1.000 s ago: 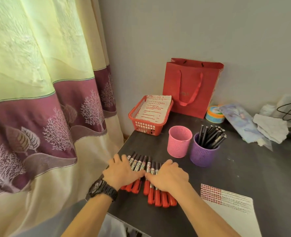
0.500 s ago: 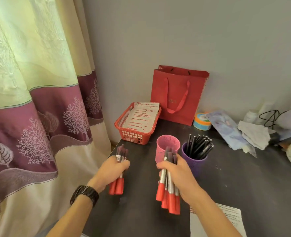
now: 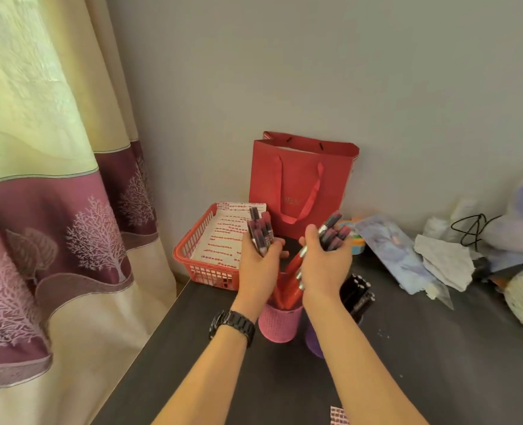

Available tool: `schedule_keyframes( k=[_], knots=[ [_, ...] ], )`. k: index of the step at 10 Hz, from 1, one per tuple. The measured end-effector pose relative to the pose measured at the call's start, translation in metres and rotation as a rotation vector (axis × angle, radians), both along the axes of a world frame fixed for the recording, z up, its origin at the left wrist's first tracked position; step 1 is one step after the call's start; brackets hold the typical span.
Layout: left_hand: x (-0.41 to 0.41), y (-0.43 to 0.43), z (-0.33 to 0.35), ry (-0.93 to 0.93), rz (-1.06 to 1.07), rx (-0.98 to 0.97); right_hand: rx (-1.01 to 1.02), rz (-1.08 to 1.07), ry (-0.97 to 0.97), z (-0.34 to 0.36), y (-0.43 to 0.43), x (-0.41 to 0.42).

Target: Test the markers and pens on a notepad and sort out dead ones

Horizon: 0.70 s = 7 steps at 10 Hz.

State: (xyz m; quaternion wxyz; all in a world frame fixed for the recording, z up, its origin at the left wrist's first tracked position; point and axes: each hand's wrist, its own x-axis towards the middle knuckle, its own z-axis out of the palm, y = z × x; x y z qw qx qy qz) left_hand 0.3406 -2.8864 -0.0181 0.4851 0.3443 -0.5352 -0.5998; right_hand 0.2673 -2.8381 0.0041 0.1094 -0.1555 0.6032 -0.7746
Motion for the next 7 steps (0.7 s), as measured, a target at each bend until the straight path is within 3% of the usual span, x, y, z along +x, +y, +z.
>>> schedule_keyframes(
  k=[1,3,5,6,7],
  knots=[
    [-0.002,0.001,-0.018,-0.142,0.015,-0.140,0.092,0.033,0.100,-0.016,-0.006,0.005],
    [0.000,0.006,-0.025,-0.054,0.013,-0.155,0.122,0.140,0.074,-0.029,0.001,0.012],
    [0.003,0.008,-0.023,-0.099,-0.004,-0.158,0.283,0.216,0.194,-0.027,0.009,0.008],
    [0.021,0.009,-0.026,-0.074,-0.040,-0.059,0.259,0.219,0.281,0.007,0.036,-0.001],
    [0.048,0.014,-0.041,-0.266,0.070,-0.060,0.086,0.179,0.357,0.051,0.071,-0.016]
  ],
)
